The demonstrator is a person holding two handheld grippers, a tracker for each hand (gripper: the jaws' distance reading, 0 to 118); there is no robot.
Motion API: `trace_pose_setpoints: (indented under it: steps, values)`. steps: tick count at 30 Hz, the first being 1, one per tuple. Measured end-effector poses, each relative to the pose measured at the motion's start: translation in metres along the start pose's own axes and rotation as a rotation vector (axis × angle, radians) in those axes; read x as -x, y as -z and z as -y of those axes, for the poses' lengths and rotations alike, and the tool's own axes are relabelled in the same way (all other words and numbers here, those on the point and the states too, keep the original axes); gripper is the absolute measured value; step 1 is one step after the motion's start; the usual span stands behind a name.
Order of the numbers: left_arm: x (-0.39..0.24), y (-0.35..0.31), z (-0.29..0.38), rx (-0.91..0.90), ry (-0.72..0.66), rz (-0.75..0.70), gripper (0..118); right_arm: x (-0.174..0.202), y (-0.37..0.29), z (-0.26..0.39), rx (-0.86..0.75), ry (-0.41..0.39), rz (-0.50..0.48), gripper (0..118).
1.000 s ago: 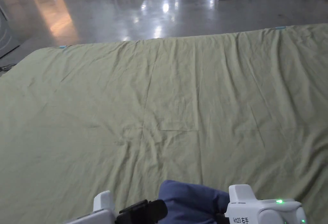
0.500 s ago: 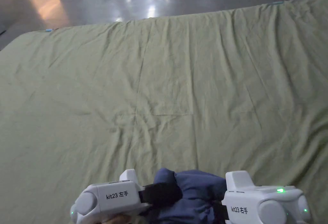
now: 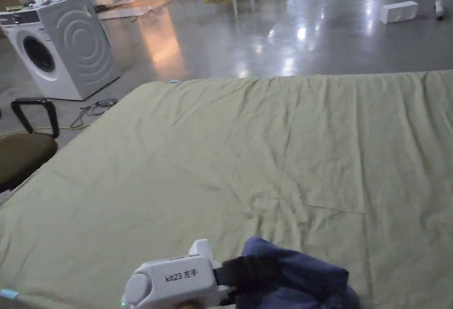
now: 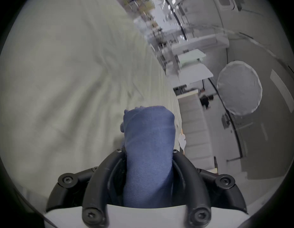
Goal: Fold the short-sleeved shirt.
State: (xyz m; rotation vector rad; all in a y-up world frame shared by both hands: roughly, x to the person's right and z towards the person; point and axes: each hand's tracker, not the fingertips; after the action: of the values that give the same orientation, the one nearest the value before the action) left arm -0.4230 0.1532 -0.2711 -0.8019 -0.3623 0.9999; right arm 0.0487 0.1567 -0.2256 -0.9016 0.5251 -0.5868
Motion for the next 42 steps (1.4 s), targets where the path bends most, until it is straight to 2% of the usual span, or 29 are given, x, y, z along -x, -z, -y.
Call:
trace_pose_setpoints:
  steps: [1,4,5,7,8,11,13,15,18,21,23,24,27,32,35,37,40,42]
  values:
    - [0.007,-0.025,-0.019,-0.039,-0.007,-0.02,35,0.0,-0.003,0.006,-0.003,0.03,-0.001,0]
    - [0.033,-0.092,-0.081,-0.141,0.018,-0.167,35,-0.004,-0.006,0.027,0.026,0.018,0.027,0]
    - [0.043,-0.108,-0.098,-0.159,-0.008,-0.2,35,-0.015,-0.001,0.036,0.042,0.007,0.031,0]
    - [0.065,-0.133,-0.13,-0.159,-0.103,-0.262,35,-0.026,0.005,0.054,0.08,-0.07,0.002,0]
    - [0.074,-0.139,-0.14,-0.15,-0.145,-0.29,35,-0.029,0.008,0.06,0.111,-0.083,0.019,0]
    - [0.093,-0.126,-0.149,-0.076,-0.072,-0.415,39,-0.022,0.016,0.07,0.189,-0.106,0.08,0]
    - [0.111,-0.113,-0.15,-0.077,-0.099,-0.486,65,-0.023,0.019,0.069,0.193,-0.022,0.049,0]
    - [0.126,-0.106,-0.151,-0.159,-0.1,-0.62,94,-0.014,0.013,0.065,0.152,-0.056,0.063,0]
    - [0.136,-0.108,-0.155,-0.25,-0.139,-0.885,95,-0.005,-0.002,0.057,0.118,-0.146,0.074,0]
    - [0.103,-0.125,-0.149,-0.323,0.017,-0.82,95,-0.004,-0.019,0.054,0.105,-0.211,0.096,0]
    - [0.06,-0.144,-0.132,-0.494,0.222,-0.875,95,-0.004,-0.034,0.054,0.061,-0.249,0.144,0]
    - [0.037,-0.152,-0.124,-0.573,0.322,-0.847,94,-0.005,-0.042,0.054,0.034,-0.239,0.153,0]
    - [-0.04,-0.172,-0.088,-0.558,0.499,-0.647,93,-0.005,-0.07,0.047,-0.055,-0.227,0.149,0]
    - [-0.137,-0.187,0.016,-0.6,0.678,-0.49,93,0.021,-0.118,0.021,-0.287,-0.336,0.221,0]
    - [-0.175,-0.173,0.079,-0.726,0.796,-0.478,93,0.034,-0.139,0.003,-0.409,-0.35,0.21,0]
    - [-0.197,-0.166,0.12,-0.84,0.87,-0.421,93,0.043,-0.151,-0.008,-0.472,-0.343,0.195,0]
    - [-0.214,-0.152,0.147,-0.896,0.867,-0.351,93,0.057,-0.168,-0.017,-0.584,-0.337,0.145,0]
    - [-0.227,-0.136,0.159,-0.893,0.849,-0.376,90,0.068,-0.177,-0.021,-0.643,-0.377,0.152,0]
